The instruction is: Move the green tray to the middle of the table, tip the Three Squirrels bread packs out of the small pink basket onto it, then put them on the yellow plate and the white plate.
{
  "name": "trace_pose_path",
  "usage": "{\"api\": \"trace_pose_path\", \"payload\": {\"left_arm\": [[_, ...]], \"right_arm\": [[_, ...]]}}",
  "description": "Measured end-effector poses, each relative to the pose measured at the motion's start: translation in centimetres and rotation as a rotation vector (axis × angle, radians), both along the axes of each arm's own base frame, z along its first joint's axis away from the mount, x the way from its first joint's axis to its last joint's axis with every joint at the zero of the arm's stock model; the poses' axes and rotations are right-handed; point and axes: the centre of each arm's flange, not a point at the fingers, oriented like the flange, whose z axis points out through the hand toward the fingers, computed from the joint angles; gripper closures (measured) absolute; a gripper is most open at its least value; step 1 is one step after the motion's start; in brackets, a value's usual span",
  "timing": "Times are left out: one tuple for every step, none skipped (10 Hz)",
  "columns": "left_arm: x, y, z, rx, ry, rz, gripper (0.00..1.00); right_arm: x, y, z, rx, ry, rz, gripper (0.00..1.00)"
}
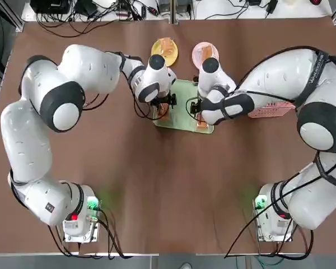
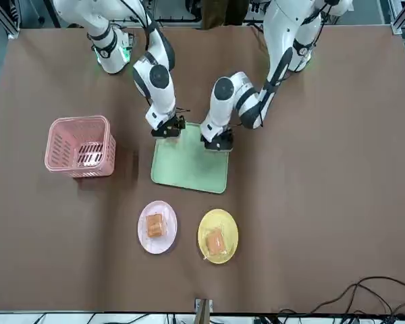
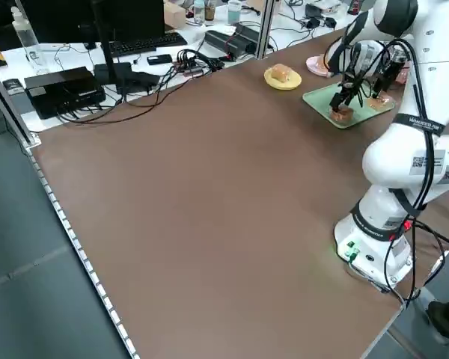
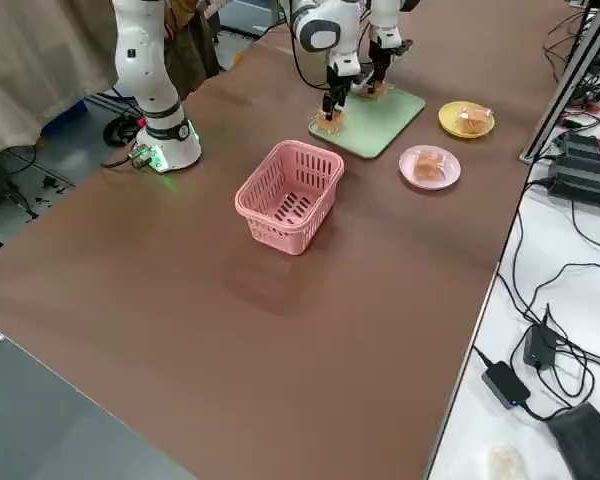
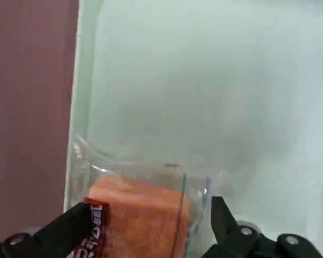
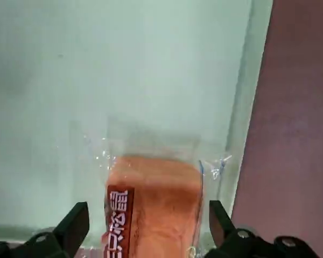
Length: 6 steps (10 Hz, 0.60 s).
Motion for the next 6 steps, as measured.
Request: {"api": "trace_pose_path", "payload": {"left_arm": [[1.0, 0.4, 0.4, 0.031, 0.011, -0.008, 0.00], [2.0, 0.4, 1.6, 0.071, 0.027, -0.021, 0.00], [2.9, 0.1, 3.0, 0.100, 0.036, -0.037, 0.00], [3.2, -0.2, 3.9, 0.112, 0.038, -0.049, 0.00], [2.9, -0.5, 3.9, 0.118, 0.042, -0.056, 0.00], [2.4, -0.9, 3.5, 0.122, 0.049, -0.067, 0.00]], "right_arm": [[-0.2, -0.1, -0.2, 0.010, -0.008, 0.001, 0.01], [-0.4, -0.3, -0.6, 0.016, -0.013, 0.001, 0.01], [-0.6, -0.4, -0.8, 0.026, -0.022, 0.002, 0.01], [-0.7, -0.6, -1.3, 0.034, -0.027, 0.002, 0.01], [-0.9, -0.7, -2.0, 0.034, -0.025, 0.002, 0.01], [-1.1, -0.7, -2.5, 0.034, -0.024, 0.005, 0.01]]}}
